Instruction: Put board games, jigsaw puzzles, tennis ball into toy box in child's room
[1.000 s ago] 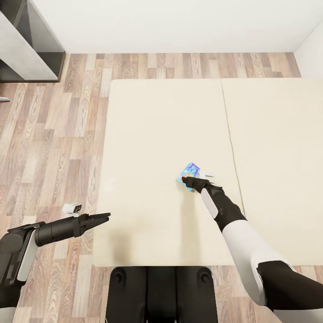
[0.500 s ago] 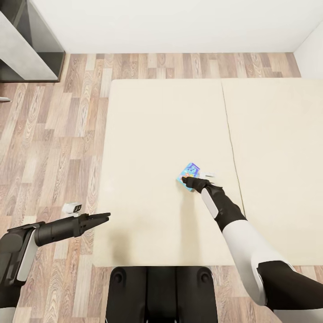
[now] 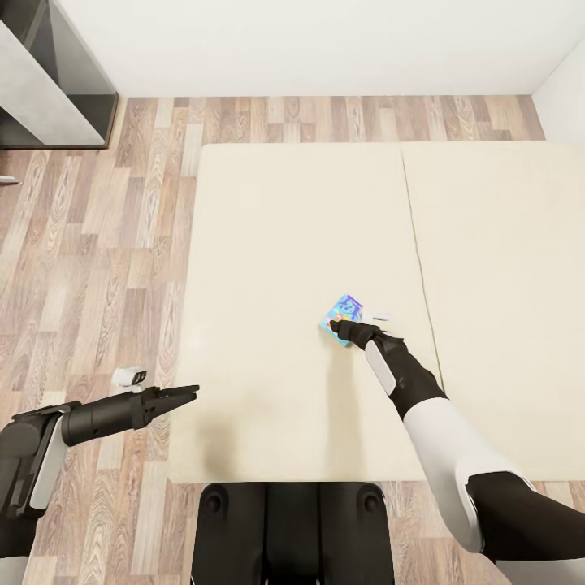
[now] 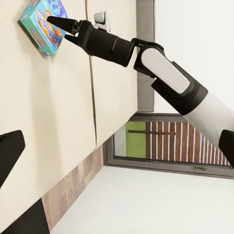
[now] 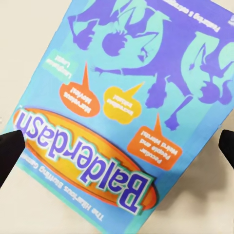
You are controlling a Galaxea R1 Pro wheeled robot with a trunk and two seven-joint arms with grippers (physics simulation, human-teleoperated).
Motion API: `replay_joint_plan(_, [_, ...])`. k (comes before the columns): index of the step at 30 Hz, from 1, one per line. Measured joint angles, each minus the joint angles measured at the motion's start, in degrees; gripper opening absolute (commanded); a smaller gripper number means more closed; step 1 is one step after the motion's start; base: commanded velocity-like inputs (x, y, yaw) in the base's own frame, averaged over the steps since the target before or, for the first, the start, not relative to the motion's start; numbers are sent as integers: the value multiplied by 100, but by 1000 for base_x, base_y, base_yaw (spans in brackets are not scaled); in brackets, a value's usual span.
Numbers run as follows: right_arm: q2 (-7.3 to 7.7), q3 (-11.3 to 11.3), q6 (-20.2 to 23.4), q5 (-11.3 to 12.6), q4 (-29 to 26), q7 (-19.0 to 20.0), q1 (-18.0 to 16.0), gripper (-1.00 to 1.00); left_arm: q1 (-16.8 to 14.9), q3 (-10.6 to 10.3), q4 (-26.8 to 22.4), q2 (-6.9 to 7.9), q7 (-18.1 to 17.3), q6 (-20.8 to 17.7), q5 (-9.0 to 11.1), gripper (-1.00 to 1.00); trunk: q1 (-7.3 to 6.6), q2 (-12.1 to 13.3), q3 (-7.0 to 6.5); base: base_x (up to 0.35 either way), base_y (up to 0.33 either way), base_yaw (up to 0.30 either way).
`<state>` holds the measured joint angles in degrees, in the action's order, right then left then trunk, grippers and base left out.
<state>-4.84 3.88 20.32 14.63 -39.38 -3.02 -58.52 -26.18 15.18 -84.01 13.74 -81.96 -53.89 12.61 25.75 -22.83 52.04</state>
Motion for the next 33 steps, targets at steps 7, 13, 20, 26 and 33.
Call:
replay_joint_plan(7, [1,0,0,0,0,0,0,100,0,3,0,0,-2,0,1,100,0,0,0,0,109,0])
replay_joint_plan(13, [0,1,0,0,0,0,1,100,0,3,-1,-1,1,0,-3,100,0,0,0,0,104,0])
replay_joint_plan(20, [-9,0,0,-4,0,0,0,100,0,3,0,0,-6,0,-1,100,0,0,0,0,36,0])
replay_joint_plan(26, [-5,1,0,-11,0,-7,0,100,0,3,-1,-2,0,0,-3,100,0,0,0,0,91,0])
replay_joint_plan(33, [0,-1,0,-10,-6,-8,0,100,0,7,-13,0,-4,-2,6,100,0,0,0,0,27,0])
